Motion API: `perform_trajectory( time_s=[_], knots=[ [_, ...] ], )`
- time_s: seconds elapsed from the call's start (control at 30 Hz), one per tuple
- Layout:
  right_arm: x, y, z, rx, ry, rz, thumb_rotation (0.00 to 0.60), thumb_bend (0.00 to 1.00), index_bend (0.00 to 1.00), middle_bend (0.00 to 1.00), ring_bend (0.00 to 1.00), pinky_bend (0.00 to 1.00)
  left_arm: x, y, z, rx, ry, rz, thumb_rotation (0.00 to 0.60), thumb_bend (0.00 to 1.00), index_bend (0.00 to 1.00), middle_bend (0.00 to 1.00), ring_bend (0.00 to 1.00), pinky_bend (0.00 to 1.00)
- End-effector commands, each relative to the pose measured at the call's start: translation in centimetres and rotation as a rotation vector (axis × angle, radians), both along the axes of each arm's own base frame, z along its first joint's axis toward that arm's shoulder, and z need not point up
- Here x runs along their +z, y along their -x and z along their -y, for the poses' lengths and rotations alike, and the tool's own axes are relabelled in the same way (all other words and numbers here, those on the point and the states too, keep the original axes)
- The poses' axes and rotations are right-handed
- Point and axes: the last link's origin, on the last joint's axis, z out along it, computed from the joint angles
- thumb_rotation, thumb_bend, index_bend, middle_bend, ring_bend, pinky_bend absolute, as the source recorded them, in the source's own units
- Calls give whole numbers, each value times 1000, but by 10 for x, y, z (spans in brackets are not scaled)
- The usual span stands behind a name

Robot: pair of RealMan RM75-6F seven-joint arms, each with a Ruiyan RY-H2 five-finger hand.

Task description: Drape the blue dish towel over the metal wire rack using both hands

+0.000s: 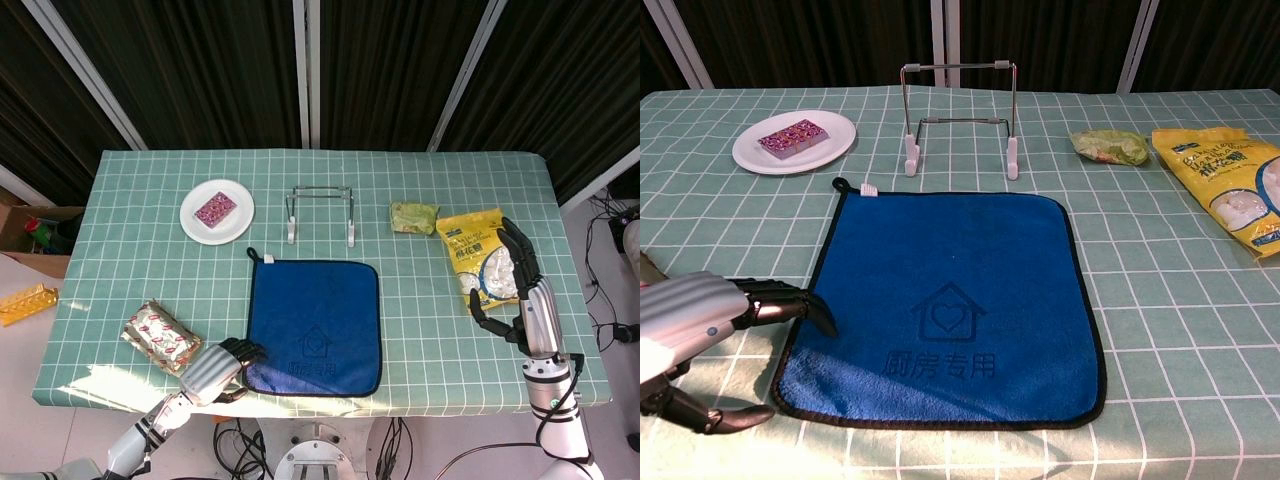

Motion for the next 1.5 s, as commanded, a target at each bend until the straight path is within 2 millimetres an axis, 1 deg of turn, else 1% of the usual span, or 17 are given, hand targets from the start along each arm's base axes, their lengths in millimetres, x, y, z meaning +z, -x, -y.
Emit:
perform_trajectory(
  time_s=[0.03,0.17,0.37,0.5,0.8,1.17,1.4,1.5],
  knots=[
    [0,0,0,0,-1,1,600,454,0,0,0,0,0,0,1,3,15,1,600,258,278,244,233,314],
    [0,-1,0,1,3,0,600,461,0,0,0,0,0,0,1,5,9,12,600,257,278,244,233,314],
    [0,0,0,0,1,-2,600,463,0,0,0,0,-7,-5,-2,-7,9,21,600,251,280,244,233,314],
    [1,0,0,-2,2,-3,600,463,0,0,0,0,-10,-4,-2,1,26,12,600,251,291,244,233,314],
    [-1,2,1,-8,-2,-6,600,465,0,0,0,0,-6,-1,-1,19,59,2,600,251,300,235,232,314],
    [0,0,0,-4,2,-7,600,469,0,0,0,0,-14,-5,-5,13,41,30,600,251,427,234,232,314],
    [1,1,0,-10,4,-3,600,472,0,0,0,0,-15,-7,-6,2,20,50,600,253,478,234,232,316],
    [0,2,0,-11,1,-3,600,472,0,0,0,0,-16,-7,-7,-2,17,51,600,254,486,234,232,317]
  ],
)
